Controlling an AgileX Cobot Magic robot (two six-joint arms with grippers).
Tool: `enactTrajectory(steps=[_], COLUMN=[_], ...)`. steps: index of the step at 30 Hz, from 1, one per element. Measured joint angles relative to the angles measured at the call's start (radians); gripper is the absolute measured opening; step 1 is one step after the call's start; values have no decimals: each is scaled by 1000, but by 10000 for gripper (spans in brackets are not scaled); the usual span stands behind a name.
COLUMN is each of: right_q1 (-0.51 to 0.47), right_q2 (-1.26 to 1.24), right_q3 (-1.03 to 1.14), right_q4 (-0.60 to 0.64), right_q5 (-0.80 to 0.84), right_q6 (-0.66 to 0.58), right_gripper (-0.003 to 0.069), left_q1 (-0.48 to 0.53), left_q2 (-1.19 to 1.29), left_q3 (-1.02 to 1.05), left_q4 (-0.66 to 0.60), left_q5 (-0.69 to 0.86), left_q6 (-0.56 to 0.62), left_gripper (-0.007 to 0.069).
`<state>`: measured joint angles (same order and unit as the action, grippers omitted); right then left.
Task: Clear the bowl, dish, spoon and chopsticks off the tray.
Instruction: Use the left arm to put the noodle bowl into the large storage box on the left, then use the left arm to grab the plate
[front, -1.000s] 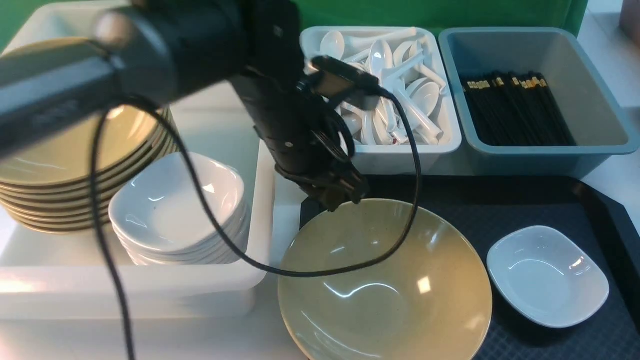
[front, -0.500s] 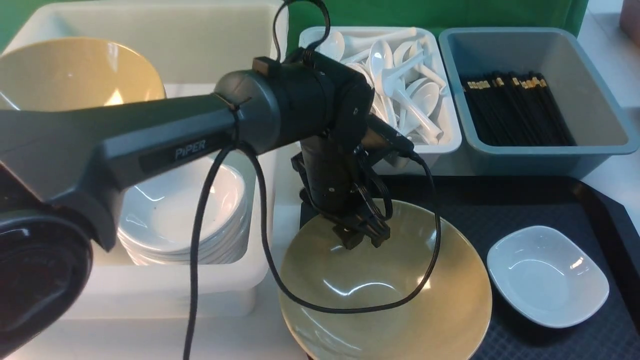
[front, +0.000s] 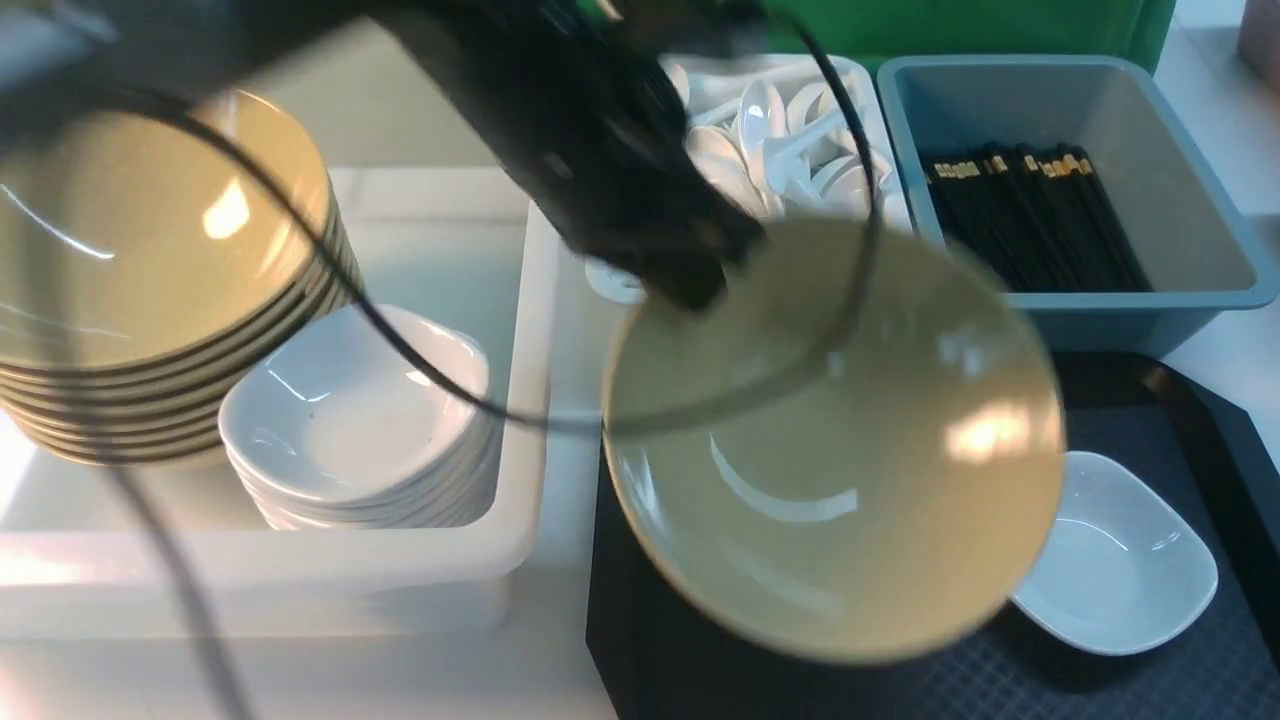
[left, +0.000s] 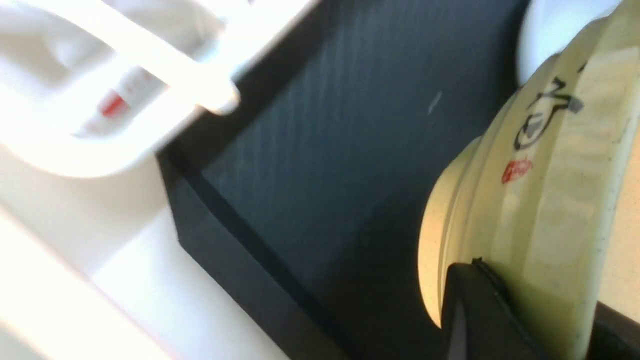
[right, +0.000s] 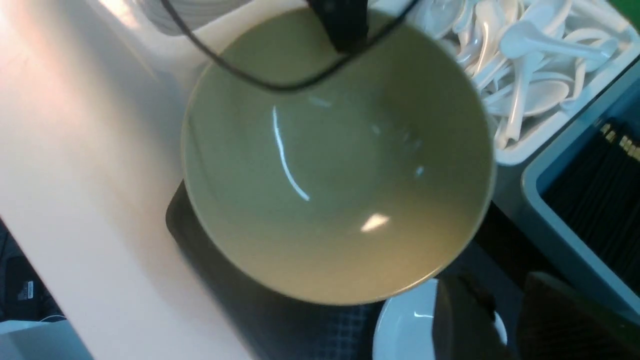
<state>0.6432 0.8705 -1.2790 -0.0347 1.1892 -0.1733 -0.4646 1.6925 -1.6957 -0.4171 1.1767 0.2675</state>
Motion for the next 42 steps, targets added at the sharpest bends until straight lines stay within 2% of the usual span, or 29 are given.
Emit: enactTrajectory(steps=[3,7,11,16,18,23,29,31,35,36,38,42], right_q1=[0,2,2,2,2,2,2,2,2,2,3,3], right_q2=[28,89,141,178,186,188,188,188,188,188,188,188], right_q3=[0,0,0,1,1,1,1,1,1,1,1,1], right_q4=[20,56,65,65,65,65,65,65,65,67,67,67], right_q5=[-13,-25,-47,-63,-64,-70,-71,-75,-107,-109,-117,-116], right_q6=[-1,-37,-87,-119,-128,-137,-137,-139,-158,-159,-162,-163], right_gripper=[204,204,204,204,204,204,204,205,205,205,205,205], left_q1=[132,447,776,1004,1042,1053,1053,1052,1036,1033,1021,1015], left_q2=[-100,-273,-379,-384,-368,-304,-227,-213,-167,-162,-145,-140], left_q3=[-4,29,123,258,315,408,430,430,430,430,430,399], left_q4=[-61,-68,-66,-137,-162,-177,-121,-94,15,23,50,78], left_q5=[31,67,32,-66,-122,-225,-272,-273,-277,-279,-282,-261], left_q6=[10,9,-31,-44,-39,-13,-12,-12,-12,-12,-13,-21], left_gripper=[6,5,5,5,5,6,40,85,279,309,421,561])
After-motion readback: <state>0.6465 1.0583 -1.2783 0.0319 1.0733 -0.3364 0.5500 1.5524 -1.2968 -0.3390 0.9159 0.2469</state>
